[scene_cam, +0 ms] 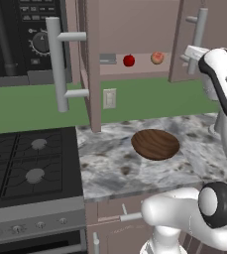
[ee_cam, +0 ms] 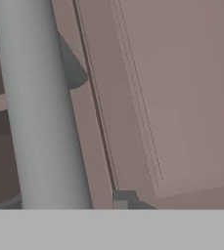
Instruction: Open the cabinet. Pick the peach and apple from the cabinet and place them into the bowl. Then close the cabinet.
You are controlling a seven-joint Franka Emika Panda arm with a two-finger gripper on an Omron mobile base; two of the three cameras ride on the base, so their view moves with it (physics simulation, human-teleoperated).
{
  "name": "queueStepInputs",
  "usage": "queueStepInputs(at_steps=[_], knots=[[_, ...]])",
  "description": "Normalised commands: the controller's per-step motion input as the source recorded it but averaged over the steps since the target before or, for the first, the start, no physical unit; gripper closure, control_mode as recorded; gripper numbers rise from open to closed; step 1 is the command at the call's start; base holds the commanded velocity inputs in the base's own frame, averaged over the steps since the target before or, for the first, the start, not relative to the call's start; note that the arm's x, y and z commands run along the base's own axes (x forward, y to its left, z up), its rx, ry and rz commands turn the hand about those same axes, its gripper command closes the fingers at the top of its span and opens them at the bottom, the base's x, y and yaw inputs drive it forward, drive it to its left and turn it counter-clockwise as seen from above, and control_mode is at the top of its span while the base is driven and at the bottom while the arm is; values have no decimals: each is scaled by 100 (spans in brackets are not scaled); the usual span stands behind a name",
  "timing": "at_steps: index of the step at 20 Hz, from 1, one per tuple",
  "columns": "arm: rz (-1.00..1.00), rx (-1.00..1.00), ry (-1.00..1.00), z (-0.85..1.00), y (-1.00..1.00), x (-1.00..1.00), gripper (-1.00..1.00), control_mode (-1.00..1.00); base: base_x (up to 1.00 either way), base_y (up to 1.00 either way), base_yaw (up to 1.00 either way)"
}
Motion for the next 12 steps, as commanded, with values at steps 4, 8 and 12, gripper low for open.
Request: queueStepInputs(at_steps=[4,8,12], knots=[[0,0,0,11,-100,-69,100,-100,0,0,0],[0,1,0,6,-100,-76,100,-100,0,0,0],[0,1,0,6,-100,-75,100,-100,0,0,0]])
